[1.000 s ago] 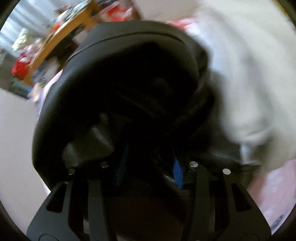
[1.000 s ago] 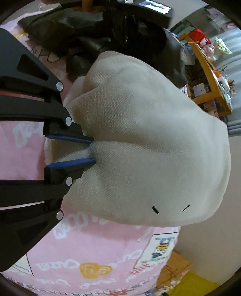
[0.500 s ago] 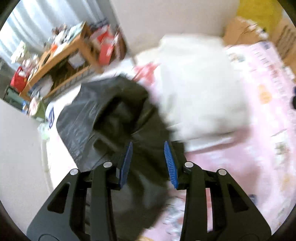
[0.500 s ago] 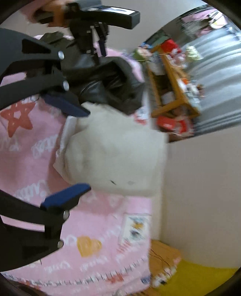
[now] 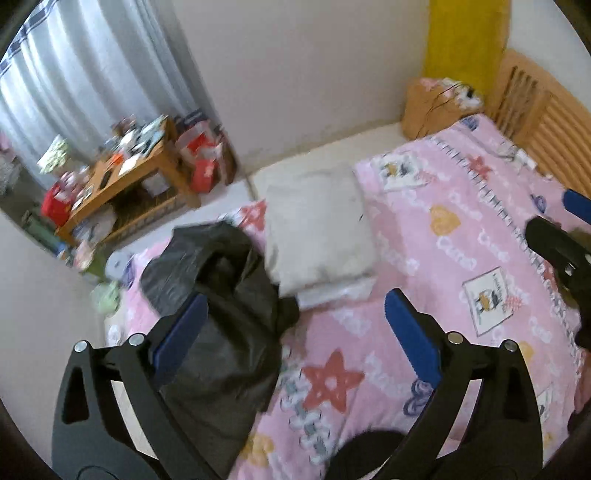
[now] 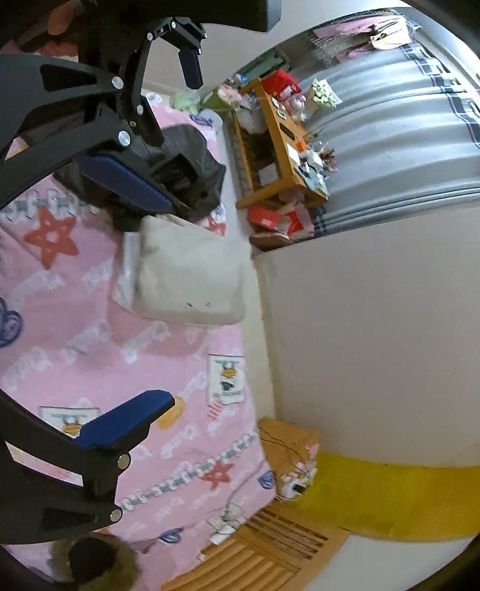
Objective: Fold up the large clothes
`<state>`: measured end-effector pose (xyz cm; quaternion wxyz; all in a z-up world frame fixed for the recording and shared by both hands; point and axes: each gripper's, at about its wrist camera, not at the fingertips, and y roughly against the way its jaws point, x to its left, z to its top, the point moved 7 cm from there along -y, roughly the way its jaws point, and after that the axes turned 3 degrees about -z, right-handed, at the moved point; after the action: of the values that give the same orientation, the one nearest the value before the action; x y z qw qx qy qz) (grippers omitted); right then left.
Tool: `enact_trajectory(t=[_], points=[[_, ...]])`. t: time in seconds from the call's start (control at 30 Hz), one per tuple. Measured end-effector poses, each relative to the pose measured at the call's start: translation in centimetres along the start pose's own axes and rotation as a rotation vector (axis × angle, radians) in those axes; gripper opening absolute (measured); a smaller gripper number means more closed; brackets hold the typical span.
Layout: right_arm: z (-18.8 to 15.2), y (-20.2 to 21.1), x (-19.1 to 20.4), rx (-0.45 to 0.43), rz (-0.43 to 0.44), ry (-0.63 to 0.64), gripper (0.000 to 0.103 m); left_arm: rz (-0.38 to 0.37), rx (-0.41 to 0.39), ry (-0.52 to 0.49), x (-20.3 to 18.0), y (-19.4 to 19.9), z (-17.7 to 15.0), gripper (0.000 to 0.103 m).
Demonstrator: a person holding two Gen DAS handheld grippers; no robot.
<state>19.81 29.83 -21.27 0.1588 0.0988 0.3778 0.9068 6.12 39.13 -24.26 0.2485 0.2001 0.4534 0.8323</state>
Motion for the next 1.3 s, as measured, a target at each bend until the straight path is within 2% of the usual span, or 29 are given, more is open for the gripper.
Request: enact_trajectory(t=[0.07, 0.13, 0.4, 0.47, 0.73, 1.3], points=[[-0.8, 1.4, -0.2, -0.017, 0.0, -0.016, 0.095, 0.004, -0.008, 0.017, -0.3, 1.3, -0.8, 0.094], [-1.8, 2.5, -0.4, -0.023, -0.03, -0.021, 0.095, -0.047, -0.02, 0.04, -0.7, 1.9, -1.7, 0.094], [-3.4, 4.2, -0.5, -0.004, 0.021, -0.083, 0.095, -0.171, -0.016, 0.089, -1.1, 4.0, -3.6, 0.094], [-3.6, 4.5, -0.1, -0.011, 0.063, -0.09, 0.095, -0.17, -0.012, 0.096, -1.1, 4.4, -3.7, 0.094], [-3.7, 4.9, 1.2, -0.015, 0.063, -0.028, 0.095, -0.099, -0.052, 0.087, -0.8, 6.0, -3.6, 0.094], [-4.3, 4.5, 2.6, 0.033, 0.069, -0.029, 0.095, -0.083, -0.019, 0.138, 0.3, 5.5, -3.9, 0.094]])
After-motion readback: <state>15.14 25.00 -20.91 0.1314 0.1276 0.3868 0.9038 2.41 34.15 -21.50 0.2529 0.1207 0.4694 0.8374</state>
